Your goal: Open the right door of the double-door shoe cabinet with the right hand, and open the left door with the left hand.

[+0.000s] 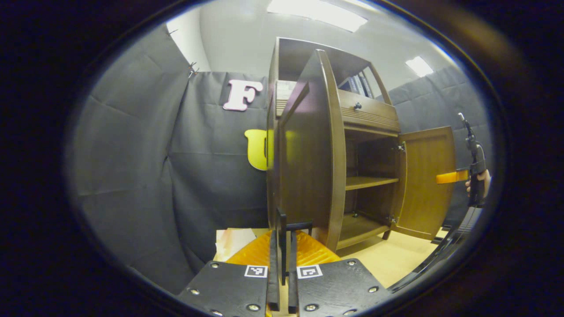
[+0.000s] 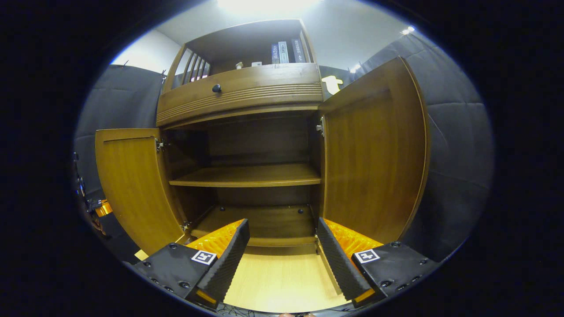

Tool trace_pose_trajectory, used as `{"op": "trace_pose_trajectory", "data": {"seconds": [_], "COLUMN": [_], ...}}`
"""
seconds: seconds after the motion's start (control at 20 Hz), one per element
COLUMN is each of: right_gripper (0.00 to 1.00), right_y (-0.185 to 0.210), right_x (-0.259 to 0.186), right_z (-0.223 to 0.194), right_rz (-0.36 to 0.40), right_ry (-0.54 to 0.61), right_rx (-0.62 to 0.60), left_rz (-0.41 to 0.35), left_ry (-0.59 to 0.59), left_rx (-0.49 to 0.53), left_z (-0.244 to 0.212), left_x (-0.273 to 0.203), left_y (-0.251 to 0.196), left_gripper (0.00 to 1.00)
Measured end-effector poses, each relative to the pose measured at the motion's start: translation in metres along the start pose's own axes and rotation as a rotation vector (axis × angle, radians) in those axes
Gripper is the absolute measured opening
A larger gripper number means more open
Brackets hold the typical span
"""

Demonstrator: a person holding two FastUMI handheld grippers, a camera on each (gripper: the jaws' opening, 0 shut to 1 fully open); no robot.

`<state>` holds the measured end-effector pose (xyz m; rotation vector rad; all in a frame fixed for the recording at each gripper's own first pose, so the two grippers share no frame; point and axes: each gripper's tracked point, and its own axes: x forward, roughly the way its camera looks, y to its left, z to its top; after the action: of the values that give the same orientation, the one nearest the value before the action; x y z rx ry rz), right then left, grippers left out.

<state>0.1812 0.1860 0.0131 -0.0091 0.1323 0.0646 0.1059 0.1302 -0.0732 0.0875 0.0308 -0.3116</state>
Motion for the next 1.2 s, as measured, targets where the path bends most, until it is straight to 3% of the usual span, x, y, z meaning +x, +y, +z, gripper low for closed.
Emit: {"op": "trace_pose_trajectory", "data": {"seconds": [0.3,0.55,0.8,0.95,1.05,1.1,1.15,1.2], "right_gripper": [0.92,0.93,0.92,0.92,0.98,0.93,0.98,0.93], "right_y": [-0.015,-0.023,-0.028,-0.027,-0.026,-0.027,-0.031,-0.034], "right_x": [-0.004,0.001,-0.010,-0.018,-0.024,-0.027,-0.031,-0.035], "right_z": [0.015,0.021,0.020,0.011,0.004,0.004,0.003,0.003], "right_rz": [-0.020,0.017,0.078,0.123,0.159,0.168,0.175,0.183], "right_ry": [-0.030,-0.054,-0.047,-0.029,-0.015,-0.015,-0.018,-0.022], "right_rx": [-0.020,-0.024,-0.033,-0.032,-0.018,-0.010,-0.001,0.007], "left_rz": [0.041,0.136,0.222,0.246,0.269,0.278,0.279,0.275], "left_ry": [-0.015,-0.033,-0.049,-0.056,-0.056,-0.056,-0.058,-0.054], "left_rx": [-0.107,-0.092,-0.056,-0.047,-0.038,-0.041,-0.045,-0.048], "left_z": [0.004,0.026,0.079,0.097,0.100,0.100,0.098,0.096], "left_x": [-0.008,-0.034,-0.091,-0.100,-0.098,-0.095,-0.092,-0.089], "left_y": [0.015,0.016,-0.033,-0.074,-0.098,-0.110,-0.125,-0.138], "left_gripper": [0.09,0.10,0.10,0.10,0.10,0.18,0.27,0.35]}}
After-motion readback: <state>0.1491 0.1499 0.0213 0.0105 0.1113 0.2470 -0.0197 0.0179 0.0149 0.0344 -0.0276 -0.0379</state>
